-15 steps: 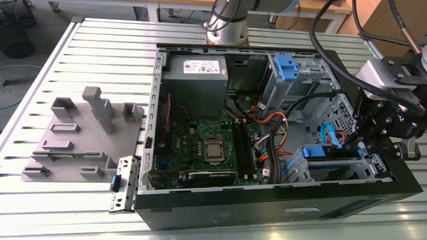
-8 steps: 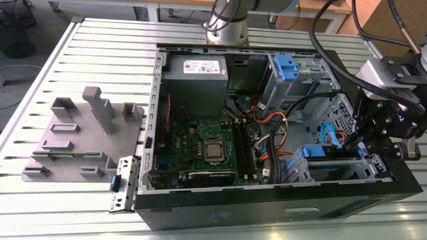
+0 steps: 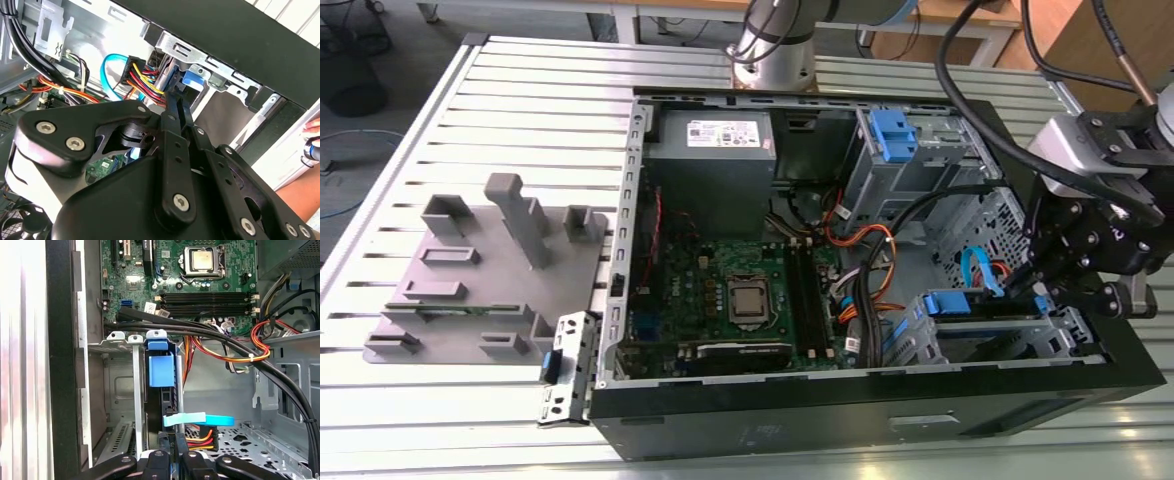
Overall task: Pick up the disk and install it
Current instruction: 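Insert the second disk wire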
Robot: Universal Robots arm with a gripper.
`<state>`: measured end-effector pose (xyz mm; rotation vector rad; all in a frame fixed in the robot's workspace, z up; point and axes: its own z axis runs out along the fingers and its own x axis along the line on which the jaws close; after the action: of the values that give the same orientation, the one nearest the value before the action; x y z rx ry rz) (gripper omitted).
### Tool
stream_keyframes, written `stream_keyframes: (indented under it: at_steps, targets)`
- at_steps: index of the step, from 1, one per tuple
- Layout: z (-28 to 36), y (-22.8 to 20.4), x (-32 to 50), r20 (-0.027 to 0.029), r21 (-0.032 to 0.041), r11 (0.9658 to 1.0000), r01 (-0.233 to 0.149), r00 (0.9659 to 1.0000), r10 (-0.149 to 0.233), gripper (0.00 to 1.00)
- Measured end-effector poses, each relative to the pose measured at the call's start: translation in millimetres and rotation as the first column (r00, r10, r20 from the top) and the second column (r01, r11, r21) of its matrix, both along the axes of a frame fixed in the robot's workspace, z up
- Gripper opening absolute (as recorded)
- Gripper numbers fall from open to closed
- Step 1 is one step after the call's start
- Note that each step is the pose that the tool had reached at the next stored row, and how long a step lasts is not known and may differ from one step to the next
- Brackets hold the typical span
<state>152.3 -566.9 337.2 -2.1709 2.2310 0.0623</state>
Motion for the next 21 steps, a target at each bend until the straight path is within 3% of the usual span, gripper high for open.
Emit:
stream_keyframes:
  at_steps: [3,8,21]
  targets:
    - [-0.6,1.0,-0.1,0.0,-0.001,1.0,0.0,1.0,0.0,0.16]
    - [-1.2,1.1,-0.4,0.0,-0.0099,1.0,0.0,1.0,0.0,0.16]
    - [-2.0,1.6,-1.5,0.0001,-0.01,0.9999,0.0,1.0,0.0,0.16]
